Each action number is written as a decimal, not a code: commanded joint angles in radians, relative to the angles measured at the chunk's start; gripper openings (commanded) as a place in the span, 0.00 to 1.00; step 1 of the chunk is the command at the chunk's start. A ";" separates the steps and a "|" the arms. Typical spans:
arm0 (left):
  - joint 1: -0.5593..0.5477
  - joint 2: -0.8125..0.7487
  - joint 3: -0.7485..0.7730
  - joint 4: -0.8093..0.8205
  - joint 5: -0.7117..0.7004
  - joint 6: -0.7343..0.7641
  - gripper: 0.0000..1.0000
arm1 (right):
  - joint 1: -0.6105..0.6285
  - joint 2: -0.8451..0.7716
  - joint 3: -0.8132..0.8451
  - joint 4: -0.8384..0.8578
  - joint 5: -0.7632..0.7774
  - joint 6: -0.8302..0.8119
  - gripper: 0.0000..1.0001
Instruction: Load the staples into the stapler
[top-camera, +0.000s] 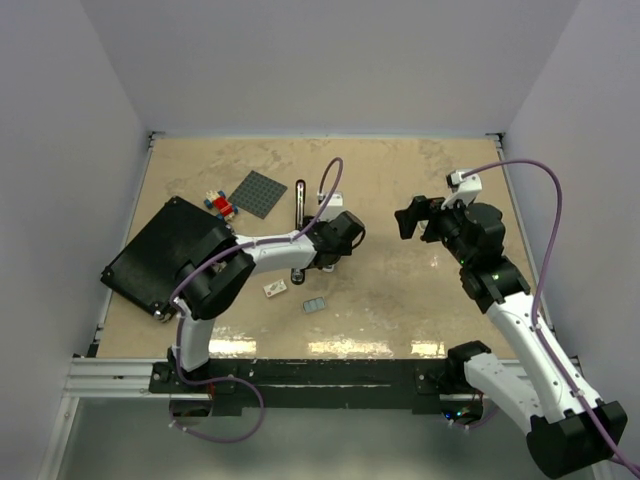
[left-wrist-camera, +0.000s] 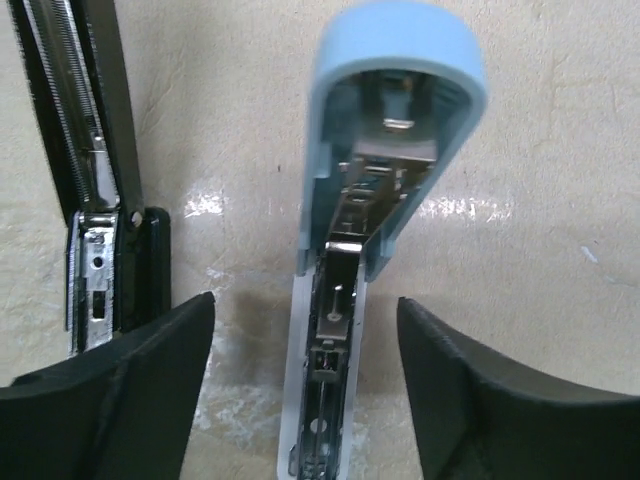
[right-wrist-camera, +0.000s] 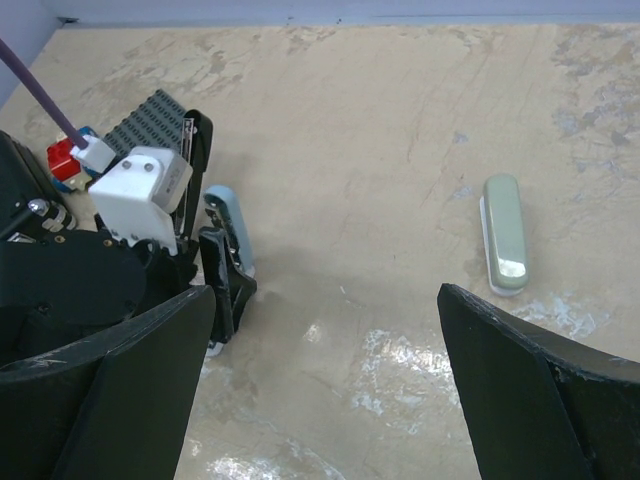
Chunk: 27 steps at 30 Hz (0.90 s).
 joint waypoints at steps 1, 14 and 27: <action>-0.004 -0.144 -0.021 -0.036 -0.012 -0.034 0.84 | -0.001 -0.010 0.002 0.009 0.007 0.007 0.99; -0.004 -0.500 -0.220 -0.286 0.099 -0.181 0.96 | -0.001 0.140 0.066 -0.132 -0.034 0.041 0.98; 0.175 -0.862 -0.461 -0.242 0.201 -0.036 0.87 | 0.518 0.393 0.158 -0.389 0.205 0.421 0.90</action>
